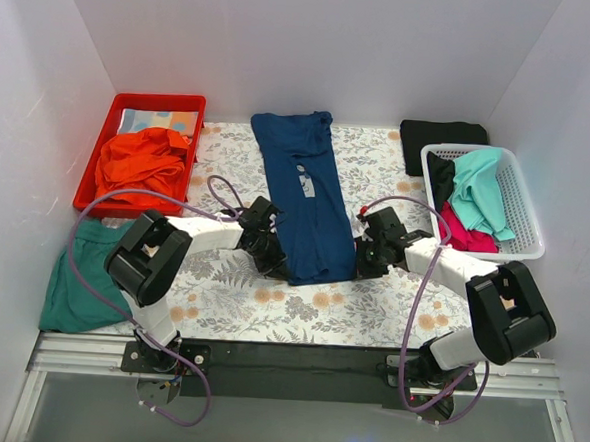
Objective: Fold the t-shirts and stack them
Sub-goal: Rotate the tshirt 80 degrees, then grab the bottom of the folded rectangular tshirt with both arms, then fold the folded rectangular tshirt in 1/3 of the way
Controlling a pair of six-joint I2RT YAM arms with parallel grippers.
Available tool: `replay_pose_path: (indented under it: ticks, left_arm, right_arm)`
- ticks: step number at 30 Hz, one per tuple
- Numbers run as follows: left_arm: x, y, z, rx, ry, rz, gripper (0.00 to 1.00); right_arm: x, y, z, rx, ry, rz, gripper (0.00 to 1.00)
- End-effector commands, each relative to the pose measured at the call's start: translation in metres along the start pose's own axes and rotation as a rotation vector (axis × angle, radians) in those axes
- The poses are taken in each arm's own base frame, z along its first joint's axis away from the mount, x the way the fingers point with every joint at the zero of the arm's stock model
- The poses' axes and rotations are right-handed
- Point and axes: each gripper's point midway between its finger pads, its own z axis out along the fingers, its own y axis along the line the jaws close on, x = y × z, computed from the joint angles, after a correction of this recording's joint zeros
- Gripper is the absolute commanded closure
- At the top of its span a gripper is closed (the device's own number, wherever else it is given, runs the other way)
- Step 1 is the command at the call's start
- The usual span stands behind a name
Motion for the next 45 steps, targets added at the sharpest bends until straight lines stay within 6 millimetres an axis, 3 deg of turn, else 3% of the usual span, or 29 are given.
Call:
replay_pose_path:
  ticks: [1,8,15,18,23,29,30,33,37,39,40,45]
  left_arm:
    - [-0.004,0.038,-0.019,-0.179,-0.091,0.009,1.00]
    - [0.012,0.068,-0.036,-0.239,-0.093,0.017,1.00]
    - [0.030,0.092,-0.030,-0.273,-0.021,0.017,1.00]
    - [0.031,0.091,-0.030,-0.261,-0.020,0.014,1.00]
    - [0.024,0.076,-0.039,-0.204,-0.074,0.020,1.00]
    - [0.004,0.041,-0.056,-0.115,-0.181,0.032,1.00]
    - [-0.002,0.029,-0.062,-0.092,-0.206,0.037,1.00]
    - [-0.022,0.010,-0.073,-0.074,-0.299,0.026,1.00]
    - [-0.060,-0.028,-0.093,-0.048,-0.447,0.021,1.00]
    - [-0.073,-0.037,-0.096,-0.039,-0.483,0.020,1.00]
    - [-0.083,-0.051,-0.104,-0.011,-0.510,0.027,1.00]
    - [-0.140,-0.054,-0.106,-0.048,-0.569,0.014,1.00]
  right_arm:
    - [0.010,-0.004,-0.009,0.001,0.000,-0.022,0.99]
    - [0.028,-0.009,-0.017,0.000,0.016,-0.028,0.99]
    - [0.049,-0.007,-0.017,-0.041,0.065,-0.039,0.99]
    - [0.055,-0.005,-0.019,-0.067,0.075,-0.042,0.99]
    - [0.043,0.007,-0.030,-0.110,0.028,-0.054,0.99]
    - [-0.006,0.031,-0.053,-0.146,-0.084,-0.068,0.99]
    - [-0.022,0.036,-0.060,-0.144,-0.126,-0.074,0.99]
    - [-0.045,0.038,-0.063,-0.110,-0.172,-0.080,0.99]
    - [-0.088,0.045,-0.066,-0.081,-0.231,-0.108,0.99]
    - [-0.102,0.045,-0.065,-0.062,-0.248,-0.129,0.99]
    - [-0.109,0.044,-0.059,-0.051,-0.241,-0.131,0.99]
    - [-0.161,0.045,-0.058,-0.023,-0.301,-0.151,0.99]
